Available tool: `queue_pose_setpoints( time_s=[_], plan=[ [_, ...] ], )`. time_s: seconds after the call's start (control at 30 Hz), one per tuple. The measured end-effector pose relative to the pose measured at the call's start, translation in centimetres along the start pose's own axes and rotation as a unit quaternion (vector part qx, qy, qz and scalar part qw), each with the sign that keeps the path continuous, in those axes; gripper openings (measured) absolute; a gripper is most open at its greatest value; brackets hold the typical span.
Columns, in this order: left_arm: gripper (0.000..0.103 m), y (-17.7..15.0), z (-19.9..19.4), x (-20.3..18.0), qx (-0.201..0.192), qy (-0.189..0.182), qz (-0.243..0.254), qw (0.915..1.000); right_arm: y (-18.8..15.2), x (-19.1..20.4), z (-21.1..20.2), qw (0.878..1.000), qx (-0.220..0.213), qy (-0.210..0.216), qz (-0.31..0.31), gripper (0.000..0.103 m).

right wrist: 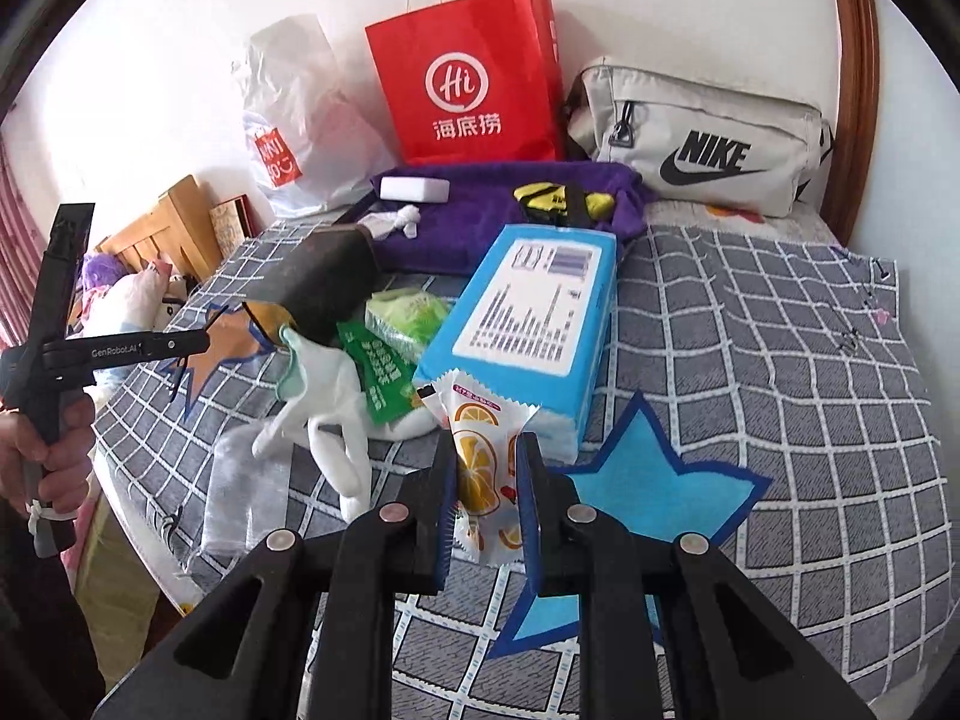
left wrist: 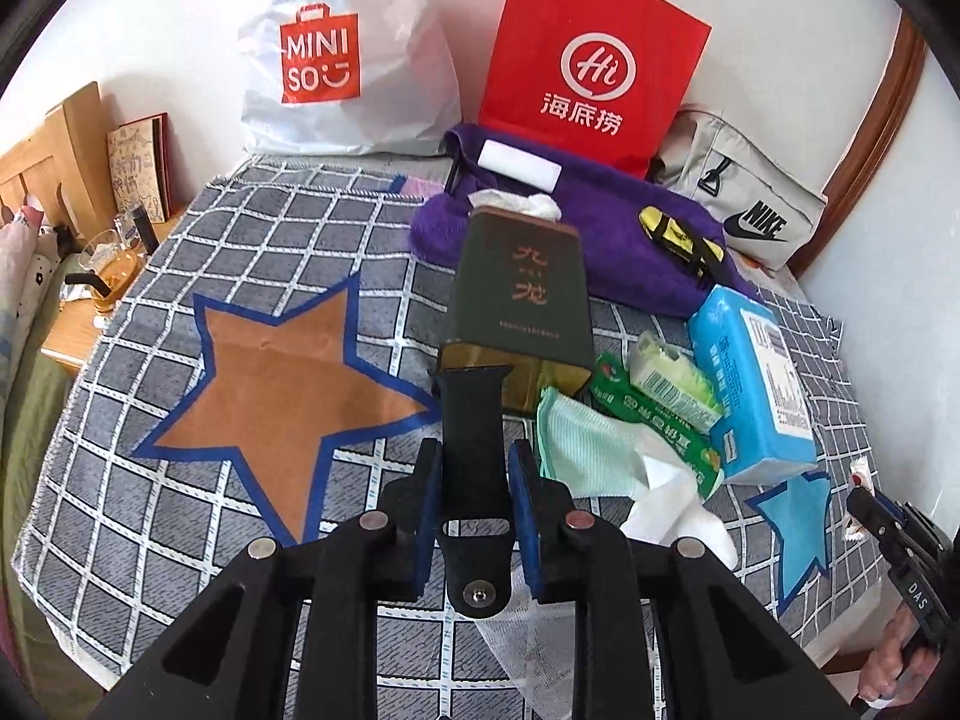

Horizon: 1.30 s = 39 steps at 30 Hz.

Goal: Organize soft objects
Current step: 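Carry the black strap with the left tool while the right tool carries the packet to the towel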

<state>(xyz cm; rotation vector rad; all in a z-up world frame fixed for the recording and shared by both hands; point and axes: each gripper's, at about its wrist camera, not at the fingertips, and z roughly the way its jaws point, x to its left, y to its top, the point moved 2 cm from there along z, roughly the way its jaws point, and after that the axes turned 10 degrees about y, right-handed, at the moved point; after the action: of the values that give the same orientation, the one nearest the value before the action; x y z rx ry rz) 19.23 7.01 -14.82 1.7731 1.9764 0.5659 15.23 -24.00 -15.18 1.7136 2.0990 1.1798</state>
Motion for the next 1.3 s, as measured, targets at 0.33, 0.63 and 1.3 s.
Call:
queue_pose_setpoints(
  time_s=[0.33,0.63,1.3],
  plan=[
    [0.022,3.6,-1.4,-0.7,-0.025,-0.011,-0.005,0.9996,5.8,-0.3,-0.4,0.999,-0.029,-0.011,-0.009,0.018],
    [0.022,6.8,-0.6,-1.4,-0.030,-0.013,-0.002,0.9995,10.7,-1.5,2.4,0.999,-0.024,-0.028,-0.010,0.018],
    [0.022,14.2,5.4,-2.9,-0.010,-0.037,-0.003,0.9992,16.6,-3.8,9.6,0.999,0.005,-0.044,-0.009,0.023]
  ],
)
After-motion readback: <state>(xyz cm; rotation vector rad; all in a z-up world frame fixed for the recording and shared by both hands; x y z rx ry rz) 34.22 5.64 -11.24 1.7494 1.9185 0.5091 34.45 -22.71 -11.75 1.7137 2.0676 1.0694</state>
